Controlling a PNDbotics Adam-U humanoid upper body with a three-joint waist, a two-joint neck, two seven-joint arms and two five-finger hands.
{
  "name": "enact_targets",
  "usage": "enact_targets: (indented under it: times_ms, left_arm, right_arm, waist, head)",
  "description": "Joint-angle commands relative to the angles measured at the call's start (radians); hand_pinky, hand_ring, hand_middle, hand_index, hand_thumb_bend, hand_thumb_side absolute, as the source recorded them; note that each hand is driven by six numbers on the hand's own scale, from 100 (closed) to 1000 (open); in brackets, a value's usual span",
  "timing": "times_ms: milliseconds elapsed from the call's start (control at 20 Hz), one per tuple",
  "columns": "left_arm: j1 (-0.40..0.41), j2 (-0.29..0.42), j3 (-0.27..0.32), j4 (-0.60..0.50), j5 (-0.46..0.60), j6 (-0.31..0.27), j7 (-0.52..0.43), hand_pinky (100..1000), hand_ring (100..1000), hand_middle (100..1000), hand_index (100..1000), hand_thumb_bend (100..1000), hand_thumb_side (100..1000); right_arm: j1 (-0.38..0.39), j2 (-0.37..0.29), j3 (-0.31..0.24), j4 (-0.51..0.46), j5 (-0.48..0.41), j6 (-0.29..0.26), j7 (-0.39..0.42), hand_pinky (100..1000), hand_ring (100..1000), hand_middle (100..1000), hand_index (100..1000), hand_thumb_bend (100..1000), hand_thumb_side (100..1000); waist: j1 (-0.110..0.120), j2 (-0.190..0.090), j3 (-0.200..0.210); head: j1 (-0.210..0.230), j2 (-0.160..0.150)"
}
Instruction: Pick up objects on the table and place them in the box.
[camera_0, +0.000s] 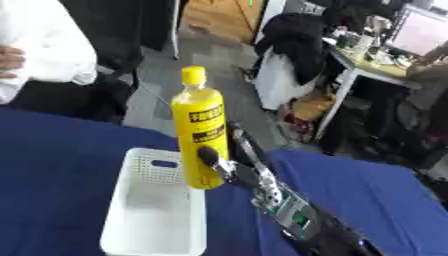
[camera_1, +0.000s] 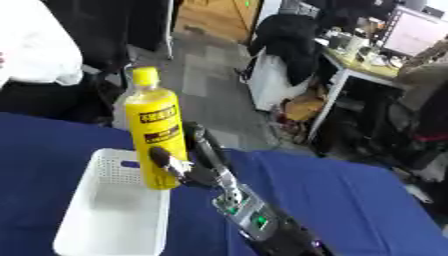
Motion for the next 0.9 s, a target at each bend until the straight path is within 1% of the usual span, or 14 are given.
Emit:
enact_targets:
  times_ms: [50, 100, 150, 200, 250, 300, 350, 400, 500, 650, 750, 800, 850, 900]
  left_arm:
    - [-0.022, -0.01, 0.007, -0.013, 0.007, 0.001, 0.013, 665, 594, 765, 786, 352, 886]
    - [-0.024, -0.012, 0.007, -0.013, 0.008, 0.001, 0.014, 665, 593, 765, 786, 356, 885]
    - [-0.025, -0.013, 0.006, -0.013, 0.008, 0.002, 0.014, 665, 593, 765, 786, 350, 885]
    - [-0.026, -0.014, 0.005, -0.013, 0.009, 0.002, 0.013, 665, 593, 766, 786, 350, 886]
    - [-0.027, -0.014, 0.003, -0.013, 0.01, 0.004, 0.012, 665, 593, 766, 785, 349, 885]
    - [-0.028, -0.015, 0.001, -0.013, 0.01, 0.007, 0.01, 665, 593, 767, 785, 349, 884]
    - [-0.029, -0.014, 0.0, -0.013, 0.011, 0.008, 0.009, 665, 593, 766, 785, 348, 884]
    - [-0.029, -0.014, 0.0, -0.013, 0.011, 0.009, 0.008, 665, 592, 766, 784, 349, 885]
    - [-0.03, -0.013, 0.001, -0.013, 0.013, 0.009, 0.01, 664, 591, 764, 783, 349, 885]
    - [-0.03, -0.01, 0.0, -0.013, 0.013, 0.01, 0.01, 665, 590, 764, 782, 349, 884]
    - [-0.03, -0.009, -0.002, -0.013, 0.013, 0.009, 0.008, 665, 590, 764, 782, 347, 883]
    - [-0.03, -0.008, -0.002, -0.013, 0.013, 0.008, 0.007, 665, 590, 764, 782, 348, 883]
    - [-0.03, -0.007, -0.003, -0.013, 0.013, 0.007, 0.005, 664, 590, 764, 782, 347, 883]
    - [-0.03, -0.005, -0.004, -0.013, 0.012, 0.006, 0.003, 665, 590, 764, 782, 346, 882]
  right_arm:
    - [-0.014, -0.041, -0.02, -0.002, 0.041, -0.006, 0.0, 100, 100, 100, 235, 189, 742]
    - [-0.016, -0.044, -0.024, -0.004, 0.07, -0.011, -0.006, 100, 100, 100, 270, 247, 701]
    - [-0.018, -0.049, -0.027, -0.007, 0.119, -0.012, -0.009, 100, 100, 201, 366, 322, 716]
    - [-0.019, -0.051, -0.027, -0.01, 0.172, -0.009, -0.009, 100, 270, 403, 553, 554, 708]
    - [-0.018, -0.055, -0.017, -0.008, 0.243, 0.003, 0.026, 212, 516, 619, 756, 808, 765]
    - [-0.018, -0.055, -0.012, -0.005, 0.312, 0.019, 0.071, 519, 706, 788, 872, 947, 791]
    - [-0.017, -0.051, -0.012, -0.002, 0.373, 0.036, 0.118, 592, 749, 827, 885, 983, 801]
    - [-0.017, -0.047, -0.017, -0.003, 0.416, 0.047, 0.151, 682, 795, 874, 924, 1000, 815]
    - [-0.015, -0.042, -0.03, -0.007, 0.46, 0.053, 0.181, 783, 848, 920, 977, 1000, 838]
    - [-0.015, -0.046, -0.046, -0.014, 0.468, 0.052, 0.161, 776, 854, 915, 973, 1000, 863]
    - [-0.016, -0.051, -0.051, -0.021, 0.466, 0.052, 0.139, 747, 843, 902, 961, 1000, 871]
    - [-0.016, -0.052, -0.051, -0.022, 0.465, 0.052, 0.131, 758, 847, 905, 964, 1000, 869]
    - [-0.016, -0.053, -0.052, -0.023, 0.463, 0.055, 0.123, 726, 834, 897, 955, 1000, 873]
    - [-0.015, -0.054, -0.054, -0.023, 0.459, 0.058, 0.113, 723, 833, 897, 953, 1000, 876]
  waist:
    - [0.01, -0.019, -0.003]
    - [0.01, -0.017, -0.003]
    - [0.01, -0.016, -0.003]
    - [0.01, -0.015, -0.002]
    - [0.01, -0.014, -0.001]
    - [0.01, -0.013, 0.0]
    - [0.01, -0.013, -0.001]
    - [0.01, -0.013, -0.001]
    - [0.01, -0.013, -0.003]
    - [0.01, -0.011, -0.006]
    - [0.01, -0.009, -0.006]
    - [0.01, -0.008, -0.006]
    - [0.01, -0.006, -0.007]
    - [0.01, -0.004, -0.008]
  head:
    - [-0.012, -0.02]
    - [-0.012, -0.022]
    - [-0.011, -0.021]
    - [-0.011, -0.021]
    - [-0.01, -0.019]
    - [-0.01, -0.018]
    - [-0.01, -0.019]
    - [-0.01, -0.02]
    - [-0.009, -0.022]
    - [-0.008, -0.023]
    - [-0.008, -0.023]
    - [-0.008, -0.023]
    - [-0.007, -0.023]
    - [-0.006, -0.023]
